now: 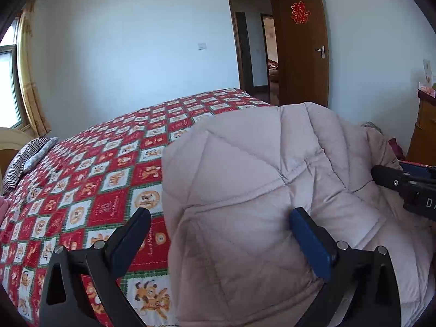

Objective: Fold large clothes
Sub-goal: 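Grasp the folded beige jacket with the right gripper while the left gripper grasps it too, then lift the folded jacket bundle off the bed with both grippers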

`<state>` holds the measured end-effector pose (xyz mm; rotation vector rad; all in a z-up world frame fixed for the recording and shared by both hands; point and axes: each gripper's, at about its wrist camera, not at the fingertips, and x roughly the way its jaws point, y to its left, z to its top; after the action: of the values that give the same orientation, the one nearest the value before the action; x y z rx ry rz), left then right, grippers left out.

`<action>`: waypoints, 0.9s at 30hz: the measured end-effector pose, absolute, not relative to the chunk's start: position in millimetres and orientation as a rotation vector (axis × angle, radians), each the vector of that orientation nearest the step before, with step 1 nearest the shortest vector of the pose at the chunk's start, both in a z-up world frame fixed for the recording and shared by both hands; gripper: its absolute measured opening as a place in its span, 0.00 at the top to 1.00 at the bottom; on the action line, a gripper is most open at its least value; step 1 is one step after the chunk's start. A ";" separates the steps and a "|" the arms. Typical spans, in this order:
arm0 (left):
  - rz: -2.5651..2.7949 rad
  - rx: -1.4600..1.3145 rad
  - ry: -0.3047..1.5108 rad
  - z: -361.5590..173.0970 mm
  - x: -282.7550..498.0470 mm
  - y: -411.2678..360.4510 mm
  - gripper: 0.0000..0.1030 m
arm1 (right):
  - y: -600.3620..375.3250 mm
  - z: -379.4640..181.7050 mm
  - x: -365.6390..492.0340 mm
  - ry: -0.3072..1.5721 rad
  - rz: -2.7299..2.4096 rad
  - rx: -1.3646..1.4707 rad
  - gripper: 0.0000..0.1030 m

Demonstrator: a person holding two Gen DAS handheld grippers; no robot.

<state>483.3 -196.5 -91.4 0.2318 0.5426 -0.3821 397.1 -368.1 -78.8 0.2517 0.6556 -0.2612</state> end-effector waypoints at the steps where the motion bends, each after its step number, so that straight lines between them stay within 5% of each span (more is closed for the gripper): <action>1: -0.391 0.221 0.552 -95.5 482.9 -200.2 0.01 | -370.6 -83.1 397.2 0.663 -0.263 0.249 0.35; 27: -0.430 0.132 0.693 -132.9 501.5 -215.2 0.01 | -386.7 -138.9 416.2 0.769 -0.254 0.325 0.22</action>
<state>501.5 -215.2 -132.9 0.1318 0.6926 -0.4303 416.2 -386.7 -138.9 0.3248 0.7686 -0.2544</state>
